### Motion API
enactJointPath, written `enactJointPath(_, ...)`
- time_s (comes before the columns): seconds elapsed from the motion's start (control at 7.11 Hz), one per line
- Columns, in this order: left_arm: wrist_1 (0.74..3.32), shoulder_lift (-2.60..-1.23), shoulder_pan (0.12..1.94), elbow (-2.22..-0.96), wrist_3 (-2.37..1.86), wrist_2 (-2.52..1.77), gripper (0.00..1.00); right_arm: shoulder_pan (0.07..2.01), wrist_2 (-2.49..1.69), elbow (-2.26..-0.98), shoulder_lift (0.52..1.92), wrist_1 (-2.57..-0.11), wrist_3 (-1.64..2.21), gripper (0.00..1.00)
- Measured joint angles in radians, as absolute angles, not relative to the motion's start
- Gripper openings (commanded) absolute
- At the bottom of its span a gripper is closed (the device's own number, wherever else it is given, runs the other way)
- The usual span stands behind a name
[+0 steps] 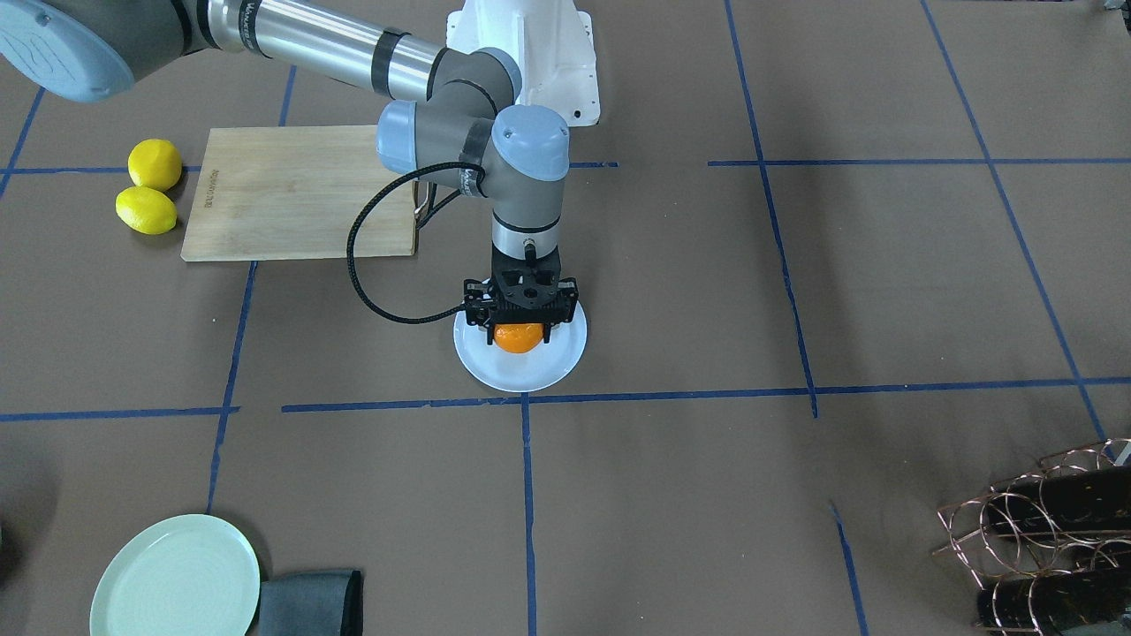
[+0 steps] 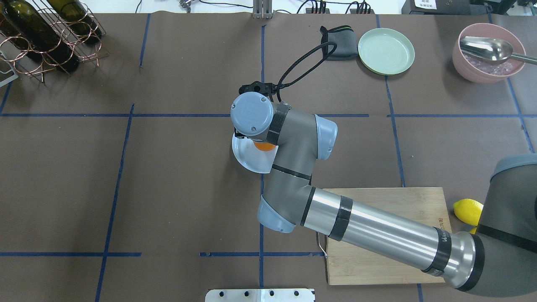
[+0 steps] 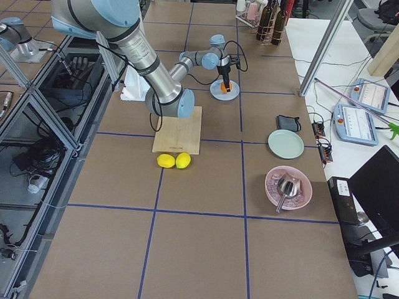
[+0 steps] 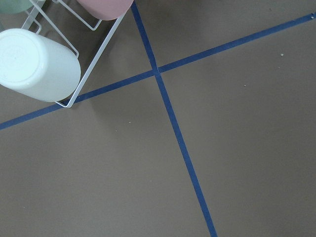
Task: Pick orange to plate
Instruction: 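Lower the orange onto the plate and open the right gripper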
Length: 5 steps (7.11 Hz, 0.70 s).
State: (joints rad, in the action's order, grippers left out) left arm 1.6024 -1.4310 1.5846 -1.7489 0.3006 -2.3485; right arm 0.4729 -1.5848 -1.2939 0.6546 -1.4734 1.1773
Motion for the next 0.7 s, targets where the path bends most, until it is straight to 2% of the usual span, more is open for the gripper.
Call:
enactJointPath(0.14,1.602,-1.43,1.585,-1.749,0.301,-2.349,1.0,0.463,-1.582,-1.292,0.655,-1.472,1.187,0.62)
enactJointPath(0.28,1.603,-1.429,1.585,-1.749,0.301,-2.349,1.0,0.456,-1.582,-1.291,0.656,-1.471,1.2,0.93)
enactJointPath(0.42,1.603,-1.429,1.585,-1.749,0.301,-2.349,1.0,0.453,-1.581,-1.291,0.655,-1.471,1.206,1.0)
enactJointPath(0.7,1.603,-1.429,1.585,-1.749,0.301,-2.349,1.0,0.455,-1.58,-1.291,0.655,-1.47,1.209,1.0)
